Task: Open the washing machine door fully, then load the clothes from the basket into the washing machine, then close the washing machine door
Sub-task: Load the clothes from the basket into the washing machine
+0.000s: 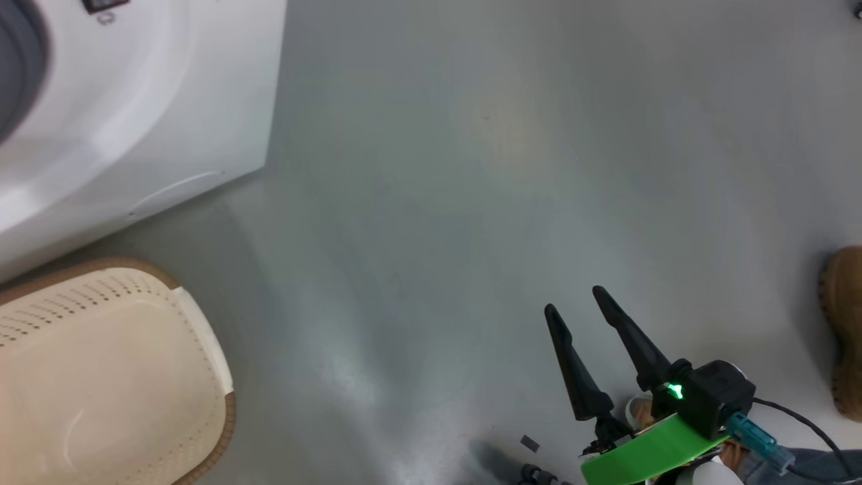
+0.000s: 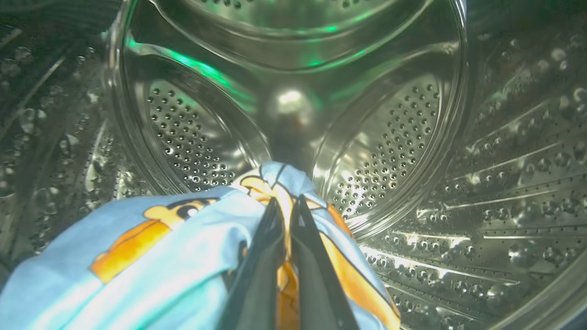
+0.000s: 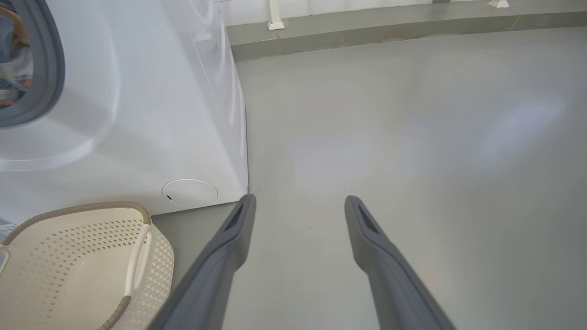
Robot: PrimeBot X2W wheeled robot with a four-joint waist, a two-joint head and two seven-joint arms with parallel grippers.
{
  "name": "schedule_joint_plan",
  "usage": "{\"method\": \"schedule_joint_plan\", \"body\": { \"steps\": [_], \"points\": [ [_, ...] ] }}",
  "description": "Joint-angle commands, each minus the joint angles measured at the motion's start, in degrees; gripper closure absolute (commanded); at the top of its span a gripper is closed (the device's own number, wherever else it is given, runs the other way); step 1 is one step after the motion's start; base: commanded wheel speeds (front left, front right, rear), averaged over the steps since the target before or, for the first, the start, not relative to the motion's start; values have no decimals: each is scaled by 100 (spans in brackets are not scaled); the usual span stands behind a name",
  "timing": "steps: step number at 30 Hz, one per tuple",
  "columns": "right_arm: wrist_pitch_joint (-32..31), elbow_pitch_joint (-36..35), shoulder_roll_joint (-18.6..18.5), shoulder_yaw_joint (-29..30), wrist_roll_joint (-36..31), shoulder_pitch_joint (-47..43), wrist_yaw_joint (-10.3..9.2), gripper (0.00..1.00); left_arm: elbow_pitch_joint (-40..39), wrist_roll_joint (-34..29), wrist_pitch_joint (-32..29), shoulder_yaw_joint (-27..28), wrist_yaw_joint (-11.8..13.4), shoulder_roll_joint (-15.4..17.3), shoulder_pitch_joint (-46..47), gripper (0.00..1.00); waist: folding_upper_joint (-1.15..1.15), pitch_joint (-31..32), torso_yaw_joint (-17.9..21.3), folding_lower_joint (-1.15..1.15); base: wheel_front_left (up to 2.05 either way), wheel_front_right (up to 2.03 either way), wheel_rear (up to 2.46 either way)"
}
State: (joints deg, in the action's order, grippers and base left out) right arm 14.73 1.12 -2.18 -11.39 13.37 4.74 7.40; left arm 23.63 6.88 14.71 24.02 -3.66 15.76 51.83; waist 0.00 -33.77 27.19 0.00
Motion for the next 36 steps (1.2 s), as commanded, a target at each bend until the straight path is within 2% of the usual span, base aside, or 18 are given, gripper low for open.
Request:
{"method": "schedule_joint_plan", "body": {
  "steps": [1,10,14,23,26,36],
  "points": [
    [27,-144,-70,-174,74,-49,9,0,-22,-120,29,-10,-70,360,172,100,0,-158,123,0,0,0,0],
    [27,-252,-70,-302,122,-175,9,0,657,-353,29,-380,-226,793,1101,100,0,-382,175,0,0,0,0],
    [27,-281,-70,-339,105,-331,9,0,780,-323,29,-569,-290,809,1404,100,0,-419,136,0,0,0,0],
    [27,-412,-70,-285,24,-630,9,0,813,-313,29,-626,-319,896,1846,100,0,-472,101,0,0,0,0],
    [27,-444,-70,-291,24,-673,9,0,802,-197,29,-595,-331,797,1908,100,0,-493,98,0,0,0,0],
    [27,-406,-70,-335,105,-870,9,0,1771,-465,29,-965,-354,893,1847,100,0,-370,101,0,0,0,0]
  ]
}}
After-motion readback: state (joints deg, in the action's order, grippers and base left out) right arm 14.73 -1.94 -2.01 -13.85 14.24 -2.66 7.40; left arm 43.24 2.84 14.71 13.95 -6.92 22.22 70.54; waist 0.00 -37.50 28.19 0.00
